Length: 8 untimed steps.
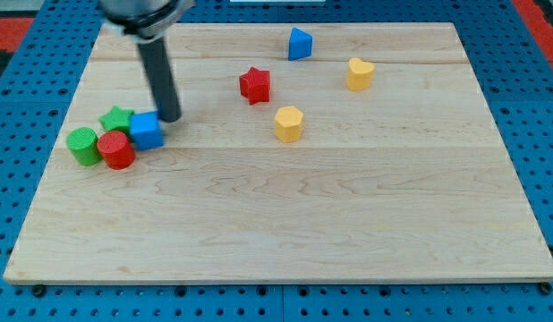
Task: Place a yellow hexagon at the bottom of the red star
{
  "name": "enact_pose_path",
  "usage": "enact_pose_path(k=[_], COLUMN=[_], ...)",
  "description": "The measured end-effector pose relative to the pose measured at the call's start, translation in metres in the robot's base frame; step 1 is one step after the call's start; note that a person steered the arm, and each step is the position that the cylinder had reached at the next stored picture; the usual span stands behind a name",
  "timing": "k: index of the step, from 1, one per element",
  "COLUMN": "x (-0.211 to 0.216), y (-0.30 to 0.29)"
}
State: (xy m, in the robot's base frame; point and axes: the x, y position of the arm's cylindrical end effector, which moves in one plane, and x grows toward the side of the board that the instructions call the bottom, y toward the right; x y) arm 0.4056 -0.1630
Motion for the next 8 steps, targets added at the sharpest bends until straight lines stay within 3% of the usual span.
enact_pose_path(k=[1,2,3,4,5,6,8], x=[0.01,0.01,0.056,0.074,0.063,0.024,0.02], y=[-0.002,0.081,0.119,0.146,0.203,0.244,0.144])
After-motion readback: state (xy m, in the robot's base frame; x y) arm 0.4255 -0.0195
